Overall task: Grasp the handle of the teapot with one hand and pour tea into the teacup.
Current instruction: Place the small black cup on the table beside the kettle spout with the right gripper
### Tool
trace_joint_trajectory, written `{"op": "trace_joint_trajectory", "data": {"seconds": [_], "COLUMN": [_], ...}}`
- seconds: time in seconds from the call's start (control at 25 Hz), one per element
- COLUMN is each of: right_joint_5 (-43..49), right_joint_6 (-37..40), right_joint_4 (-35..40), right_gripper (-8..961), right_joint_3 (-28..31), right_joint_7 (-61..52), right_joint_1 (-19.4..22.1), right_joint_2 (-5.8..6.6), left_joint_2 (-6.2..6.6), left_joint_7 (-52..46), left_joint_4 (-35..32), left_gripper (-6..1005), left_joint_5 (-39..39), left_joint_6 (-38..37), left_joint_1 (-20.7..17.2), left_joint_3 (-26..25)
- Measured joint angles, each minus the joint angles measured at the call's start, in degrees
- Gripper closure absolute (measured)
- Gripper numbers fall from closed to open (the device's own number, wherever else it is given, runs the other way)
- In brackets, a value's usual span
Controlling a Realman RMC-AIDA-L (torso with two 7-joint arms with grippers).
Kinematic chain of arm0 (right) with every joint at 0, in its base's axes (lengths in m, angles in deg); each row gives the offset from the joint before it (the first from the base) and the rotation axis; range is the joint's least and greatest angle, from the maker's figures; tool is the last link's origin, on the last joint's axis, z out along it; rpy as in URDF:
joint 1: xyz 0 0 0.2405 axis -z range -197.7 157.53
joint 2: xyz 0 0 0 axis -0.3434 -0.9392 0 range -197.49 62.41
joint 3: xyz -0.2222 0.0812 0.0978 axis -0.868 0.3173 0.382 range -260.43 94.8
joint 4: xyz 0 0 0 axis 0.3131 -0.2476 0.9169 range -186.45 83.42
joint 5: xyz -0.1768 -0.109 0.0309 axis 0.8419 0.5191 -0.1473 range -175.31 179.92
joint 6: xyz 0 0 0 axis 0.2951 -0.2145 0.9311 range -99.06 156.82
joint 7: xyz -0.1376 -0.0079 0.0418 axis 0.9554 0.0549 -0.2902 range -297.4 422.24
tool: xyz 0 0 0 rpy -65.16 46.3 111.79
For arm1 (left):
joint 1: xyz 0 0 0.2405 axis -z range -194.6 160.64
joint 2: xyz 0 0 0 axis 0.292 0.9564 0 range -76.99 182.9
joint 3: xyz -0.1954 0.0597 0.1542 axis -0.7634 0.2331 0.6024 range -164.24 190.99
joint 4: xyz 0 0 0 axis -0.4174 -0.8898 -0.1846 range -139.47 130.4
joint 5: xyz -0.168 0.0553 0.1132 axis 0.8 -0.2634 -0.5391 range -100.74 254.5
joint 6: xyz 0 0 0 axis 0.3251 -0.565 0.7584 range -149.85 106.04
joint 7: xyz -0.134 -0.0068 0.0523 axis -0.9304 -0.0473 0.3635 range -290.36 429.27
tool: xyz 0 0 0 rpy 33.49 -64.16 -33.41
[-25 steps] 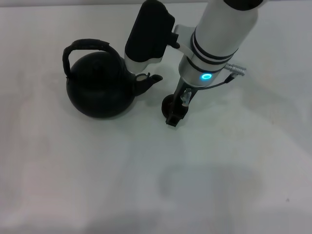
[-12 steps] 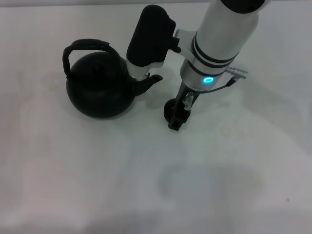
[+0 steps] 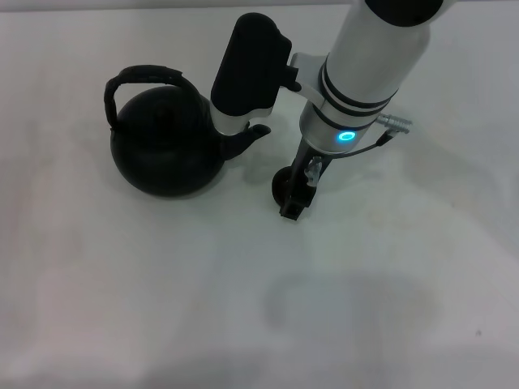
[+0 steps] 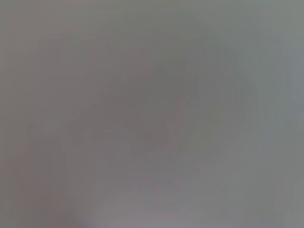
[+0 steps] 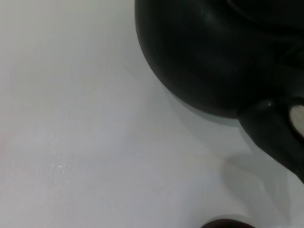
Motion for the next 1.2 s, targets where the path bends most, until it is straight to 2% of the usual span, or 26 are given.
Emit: {"op": "trace_joint_trajectory", "data": {"seconds": [0.84,1.2], "right_joint_5": [-0.29,-0.39], "right_joint_6": [-0.78,-1.22], "right_joint_4": [1.63,2.92], "right_gripper": [83,84], "right_joint_3": [0.90,8.91], "right_joint_7": [1.92,5.20], "right_joint_1": [0.20,1.97], "right_joint_2": [-0.05,-0.04], "left_joint_2": [0.05,0.21], "left_joint_7": [0.00,0.00], "left_joint_4": [-0.01,-0.04], "left_gripper": [353,353], "left_joint_5": [-0.07,0.21], "left_joint_6": [0.09,0.59], "left_joint_1": [-0.28,-0.95], "left_joint_3": [-0.07,-0.31]}}
